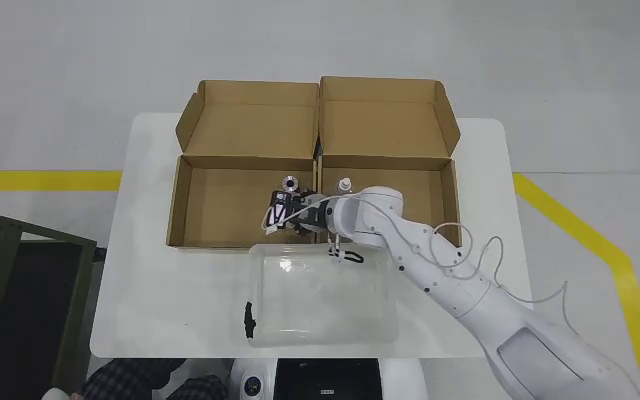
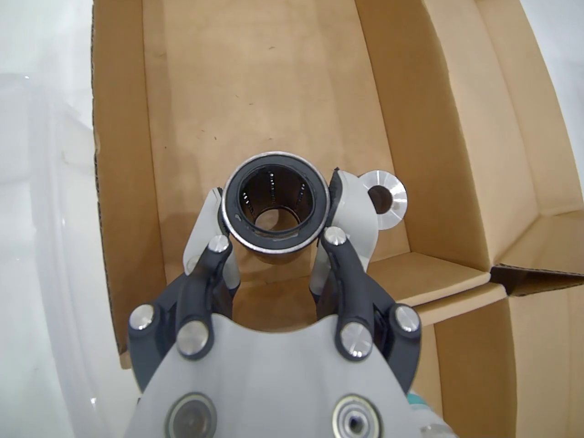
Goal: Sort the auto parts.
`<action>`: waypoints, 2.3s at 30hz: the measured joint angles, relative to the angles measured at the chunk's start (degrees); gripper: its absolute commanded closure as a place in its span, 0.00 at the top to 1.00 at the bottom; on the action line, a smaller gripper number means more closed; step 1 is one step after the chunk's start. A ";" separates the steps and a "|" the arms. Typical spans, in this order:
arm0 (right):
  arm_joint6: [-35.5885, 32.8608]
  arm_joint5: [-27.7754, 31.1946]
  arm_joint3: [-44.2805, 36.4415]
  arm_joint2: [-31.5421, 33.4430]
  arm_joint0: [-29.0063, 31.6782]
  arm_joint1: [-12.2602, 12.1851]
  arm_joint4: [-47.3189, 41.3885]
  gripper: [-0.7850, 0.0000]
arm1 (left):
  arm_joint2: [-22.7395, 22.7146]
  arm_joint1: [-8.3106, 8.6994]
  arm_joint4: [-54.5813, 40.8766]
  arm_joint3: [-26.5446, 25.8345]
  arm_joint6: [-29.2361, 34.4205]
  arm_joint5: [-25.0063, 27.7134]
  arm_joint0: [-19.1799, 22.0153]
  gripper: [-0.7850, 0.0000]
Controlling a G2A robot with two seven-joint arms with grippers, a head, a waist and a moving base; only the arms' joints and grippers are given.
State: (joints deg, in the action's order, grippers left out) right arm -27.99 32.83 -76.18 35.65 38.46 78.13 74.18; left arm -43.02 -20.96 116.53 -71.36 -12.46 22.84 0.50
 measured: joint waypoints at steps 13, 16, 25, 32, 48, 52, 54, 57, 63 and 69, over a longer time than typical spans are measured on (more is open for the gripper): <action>-0.05 0.96 -0.30 1.45 0.26 0.47 0.19 0.89 | 0.00 0.00 0.00 0.00 0.00 0.00 0.00 1.00; 0.53 1.51 -1.60 2.55 0.72 0.26 -0.14 0.87 | 0.00 0.00 0.00 0.00 0.00 0.00 0.00 1.00; 2.28 3.79 -11.33 9.27 4.94 -1.68 -2.21 0.92 | 0.00 0.00 0.00 0.00 0.00 0.00 0.00 1.00; 3.55 4.73 -20.34 16.94 11.23 -3.89 -2.95 0.98 | 0.00 0.00 0.00 0.00 0.00 0.00 0.00 1.00; 9.44 7.41 -32.51 34.98 30.10 -8.36 -2.01 1.00 | 0.00 0.00 0.00 0.00 0.00 0.00 0.00 1.00; 11.60 7.13 -33.73 39.64 34.46 -9.18 -1.69 1.00 | 0.00 0.00 0.00 0.00 0.00 0.00 0.00 1.00; 13.04 6.46 -34.33 41.97 36.76 -9.52 -1.43 1.00 | 0.00 0.00 0.00 0.00 0.00 0.00 0.00 1.00; 15.28 5.76 -35.16 45.03 39.84 -9.97 -0.89 1.00 | 0.00 0.00 0.00 0.00 0.00 0.00 0.00 1.00; 19.77 3.30 -35.09 51.00 45.87 -10.67 0.38 1.00 | 0.00 0.00 0.00 0.00 0.00 0.00 0.00 1.00; 24.57 1.52 -35.66 55.81 51.03 -11.19 2.08 1.00 | 0.00 0.00 0.00 0.00 0.00 0.00 0.00 1.00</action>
State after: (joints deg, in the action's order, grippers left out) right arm -3.42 34.35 -111.84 91.46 89.49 66.95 76.26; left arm -43.02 -20.96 116.53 -71.36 -12.46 22.84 0.50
